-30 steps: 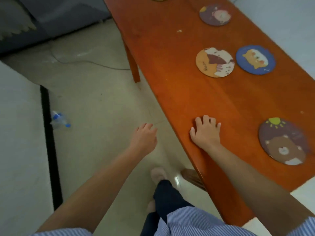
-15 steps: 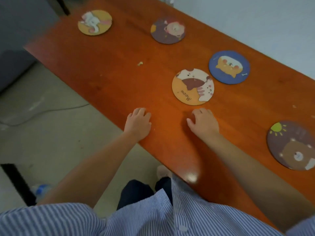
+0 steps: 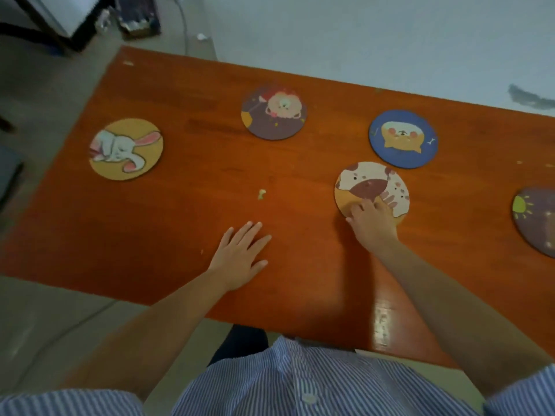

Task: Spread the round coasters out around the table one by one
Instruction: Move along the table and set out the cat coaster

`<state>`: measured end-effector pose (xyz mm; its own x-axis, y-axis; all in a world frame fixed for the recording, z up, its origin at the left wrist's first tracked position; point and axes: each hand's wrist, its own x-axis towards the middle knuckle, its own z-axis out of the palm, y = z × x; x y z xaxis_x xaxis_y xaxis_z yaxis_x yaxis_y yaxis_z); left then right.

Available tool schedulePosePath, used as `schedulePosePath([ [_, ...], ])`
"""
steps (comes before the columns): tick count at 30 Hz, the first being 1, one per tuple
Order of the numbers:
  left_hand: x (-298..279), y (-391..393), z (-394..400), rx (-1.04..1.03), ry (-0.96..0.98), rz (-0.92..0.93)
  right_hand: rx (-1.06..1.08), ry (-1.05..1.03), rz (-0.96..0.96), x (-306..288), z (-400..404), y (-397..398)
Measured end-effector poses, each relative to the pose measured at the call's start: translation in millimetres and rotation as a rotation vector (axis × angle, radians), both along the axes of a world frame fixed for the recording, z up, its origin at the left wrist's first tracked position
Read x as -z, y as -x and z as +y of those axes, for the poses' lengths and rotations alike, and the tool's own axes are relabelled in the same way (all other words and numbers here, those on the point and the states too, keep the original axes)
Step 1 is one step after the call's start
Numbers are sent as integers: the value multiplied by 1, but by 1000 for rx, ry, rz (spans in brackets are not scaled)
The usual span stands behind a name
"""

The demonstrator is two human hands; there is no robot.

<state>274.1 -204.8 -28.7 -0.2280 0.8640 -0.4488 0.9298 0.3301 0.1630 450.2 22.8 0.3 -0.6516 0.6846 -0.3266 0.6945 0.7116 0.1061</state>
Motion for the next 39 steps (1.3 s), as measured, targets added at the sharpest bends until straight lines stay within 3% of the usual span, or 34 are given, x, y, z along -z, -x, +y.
schedulePosePath([
  [5, -2, 34, -4, 114, -44, -52, 148, -18, -200, -11, -21, 24],
  [8, -3, 49, -10, 19, -70, 15, 259, 184, -228, -22, -36, 43],
  [9, -2, 56, -13, -30, -75, 40, 293, 325, -176, -24, -46, 52],
  [12, 0, 71, -27, -118, -94, 74, 884, 978, 311, -29, -78, 90],
  [15, 0, 78, -37, -210, -121, 43, 1225, 1206, 778, -29, -83, 121],
  [17, -3, 77, -42, -274, -186, -11, 1169, 1079, 829, -24, -83, 123],
  [20, -10, 65, -39, -370, -240, -179, 668, 599, 526, -17, -86, 94],
  [22, -17, 57, -26, -557, -238, -324, 582, 481, 433, -11, -96, 74],
  [26, -31, 59, 8, -920, -125, -410, 753, 590, 504, -5, -116, 79],
  [29, -34, 60, 17, -873, -121, -367, 1080, 755, 666, -3, -119, 91],
  [31, -33, 60, 15, -840, -98, -402, 1181, 800, 709, -4, -115, 94],
  [34, -35, 57, 9, -846, 9, -561, 977, 701, 624, -9, -103, 88],
  [37, -38, 38, 2, -769, 275, -775, 776, 589, 470, -21, -89, 59],
  [39, -36, 24, -1, -690, 420, -810, 672, 509, 372, -22, -79, 31],
])
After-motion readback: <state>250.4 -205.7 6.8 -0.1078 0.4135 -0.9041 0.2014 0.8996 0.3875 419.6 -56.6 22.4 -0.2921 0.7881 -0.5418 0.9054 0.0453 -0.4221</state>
